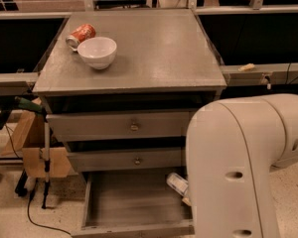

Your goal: Pick blue plastic bottle from bottom drawer and place on counter

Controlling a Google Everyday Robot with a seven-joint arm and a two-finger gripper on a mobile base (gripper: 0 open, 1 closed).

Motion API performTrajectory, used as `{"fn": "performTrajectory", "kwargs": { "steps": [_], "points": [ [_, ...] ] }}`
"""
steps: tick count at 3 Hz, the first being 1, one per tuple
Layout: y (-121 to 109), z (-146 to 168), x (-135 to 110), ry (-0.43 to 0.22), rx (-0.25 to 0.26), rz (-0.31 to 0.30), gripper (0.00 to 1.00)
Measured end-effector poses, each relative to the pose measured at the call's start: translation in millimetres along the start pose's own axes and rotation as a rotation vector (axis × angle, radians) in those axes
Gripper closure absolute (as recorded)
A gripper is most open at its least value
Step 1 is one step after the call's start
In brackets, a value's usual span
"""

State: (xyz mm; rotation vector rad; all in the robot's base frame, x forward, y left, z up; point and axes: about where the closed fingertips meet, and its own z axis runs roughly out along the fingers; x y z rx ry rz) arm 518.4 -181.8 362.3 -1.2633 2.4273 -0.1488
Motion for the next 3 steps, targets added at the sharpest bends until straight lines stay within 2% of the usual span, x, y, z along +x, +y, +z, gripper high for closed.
{"fn": "performTrajectory", "kwargs": {
  "steps": [1, 2, 3],
  "points": [
    [-9, -46, 36, 0.099, 0.024, -0.006, 1.00],
    [-11, -56, 47, 0.124, 0.033, -0.006, 1.00],
    [-12, -48, 44, 0.093, 0.001, -0.001, 1.00]
  ]
}}
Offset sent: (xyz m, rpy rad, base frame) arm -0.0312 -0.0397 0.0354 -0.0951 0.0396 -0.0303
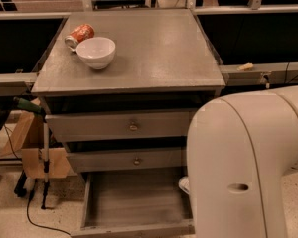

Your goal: Pick blue plastic bottle from bottom drawer and place on counter

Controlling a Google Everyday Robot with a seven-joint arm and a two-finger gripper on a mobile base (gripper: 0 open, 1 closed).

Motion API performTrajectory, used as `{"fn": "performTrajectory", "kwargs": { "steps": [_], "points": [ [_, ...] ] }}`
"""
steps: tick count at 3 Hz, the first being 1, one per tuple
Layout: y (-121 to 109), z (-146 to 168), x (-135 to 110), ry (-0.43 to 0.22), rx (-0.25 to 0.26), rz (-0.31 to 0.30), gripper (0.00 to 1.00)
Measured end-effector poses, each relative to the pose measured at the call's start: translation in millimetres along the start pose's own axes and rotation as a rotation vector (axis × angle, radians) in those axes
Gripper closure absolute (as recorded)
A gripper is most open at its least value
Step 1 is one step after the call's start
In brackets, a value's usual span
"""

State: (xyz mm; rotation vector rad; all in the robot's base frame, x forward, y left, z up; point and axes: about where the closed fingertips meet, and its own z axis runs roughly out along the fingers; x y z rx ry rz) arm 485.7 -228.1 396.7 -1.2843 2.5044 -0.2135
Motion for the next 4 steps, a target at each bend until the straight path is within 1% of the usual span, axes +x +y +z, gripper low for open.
{"fn": "performTrajectory", "kwargs": {
  "steps": [1, 2, 3, 4],
  "points": [
    [-18, -30, 7, -0.023, 0.047, -0.008, 1.00],
    [-35, -91, 29, -0.010, 0.130, -0.025, 1.00],
    [-42, -142, 51, -0.003, 0.197, -0.062, 1.00],
    [-98, -196, 28, -0.110, 0.373, -0.055, 1.00]
  ]
}}
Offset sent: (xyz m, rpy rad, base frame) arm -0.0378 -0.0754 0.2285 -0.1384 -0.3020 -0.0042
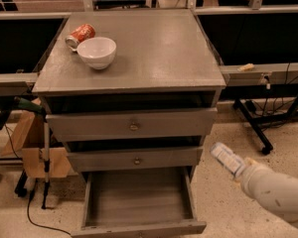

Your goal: Pick blue plastic bottle from bottom drawer and place on counter

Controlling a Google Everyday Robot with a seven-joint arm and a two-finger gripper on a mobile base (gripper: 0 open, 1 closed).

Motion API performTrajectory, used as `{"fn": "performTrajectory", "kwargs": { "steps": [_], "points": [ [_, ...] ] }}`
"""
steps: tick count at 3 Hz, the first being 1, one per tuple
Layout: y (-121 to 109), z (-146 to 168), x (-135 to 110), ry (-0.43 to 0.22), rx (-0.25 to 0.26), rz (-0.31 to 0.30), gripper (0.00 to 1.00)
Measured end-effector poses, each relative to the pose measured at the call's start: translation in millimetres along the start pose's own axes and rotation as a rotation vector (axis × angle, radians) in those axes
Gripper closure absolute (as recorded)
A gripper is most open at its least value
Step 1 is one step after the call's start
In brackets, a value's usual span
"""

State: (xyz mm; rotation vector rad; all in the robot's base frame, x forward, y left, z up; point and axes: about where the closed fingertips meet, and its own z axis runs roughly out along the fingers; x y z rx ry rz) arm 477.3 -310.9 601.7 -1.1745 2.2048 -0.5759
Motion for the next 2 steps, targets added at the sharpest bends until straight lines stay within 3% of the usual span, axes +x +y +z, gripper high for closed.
{"fn": "performTrajectory", "kwargs": {
  "steps": [1, 2],
  "points": [
    [-65, -3, -30, -0.048, 0.116, 0.022, 1.00],
    [-105, -4, -48, -0.052, 0.203, 0.036, 1.00]
  ]
}}
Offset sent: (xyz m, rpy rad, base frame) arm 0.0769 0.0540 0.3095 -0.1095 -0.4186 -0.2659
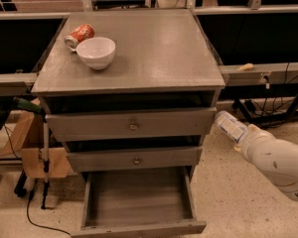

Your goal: Pick blue plastic bottle from bottom drawer and place on counter

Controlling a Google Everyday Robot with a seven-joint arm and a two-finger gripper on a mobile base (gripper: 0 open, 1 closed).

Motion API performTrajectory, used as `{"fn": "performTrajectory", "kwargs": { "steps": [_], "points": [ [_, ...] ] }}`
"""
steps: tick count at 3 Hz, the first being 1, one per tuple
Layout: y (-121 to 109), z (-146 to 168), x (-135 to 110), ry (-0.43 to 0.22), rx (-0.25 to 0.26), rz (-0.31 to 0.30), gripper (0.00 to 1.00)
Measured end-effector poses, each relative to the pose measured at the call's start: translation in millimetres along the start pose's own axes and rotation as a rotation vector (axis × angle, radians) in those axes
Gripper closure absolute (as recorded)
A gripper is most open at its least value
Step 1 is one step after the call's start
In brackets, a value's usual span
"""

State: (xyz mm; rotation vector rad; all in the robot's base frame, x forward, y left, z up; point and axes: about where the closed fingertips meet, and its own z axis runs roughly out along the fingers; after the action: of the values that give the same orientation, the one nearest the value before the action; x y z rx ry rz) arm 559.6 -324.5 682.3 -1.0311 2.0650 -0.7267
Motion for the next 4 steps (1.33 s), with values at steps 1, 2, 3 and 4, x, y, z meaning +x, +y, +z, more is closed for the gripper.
{"fn": "performTrajectory", "kwargs": {
  "steps": [1, 2, 3, 4],
  "points": [
    [0, 0, 0, 0.000, 0.000, 0.000, 1.00],
    [-18, -2, 4, 0.004, 0.040, 0.001, 1.00],
    [-55, -4, 30, 0.069, 0.127, 0.013, 1.00],
    [-91, -9, 42, 0.105, 0.204, 0.027, 1.00]
  ]
}}
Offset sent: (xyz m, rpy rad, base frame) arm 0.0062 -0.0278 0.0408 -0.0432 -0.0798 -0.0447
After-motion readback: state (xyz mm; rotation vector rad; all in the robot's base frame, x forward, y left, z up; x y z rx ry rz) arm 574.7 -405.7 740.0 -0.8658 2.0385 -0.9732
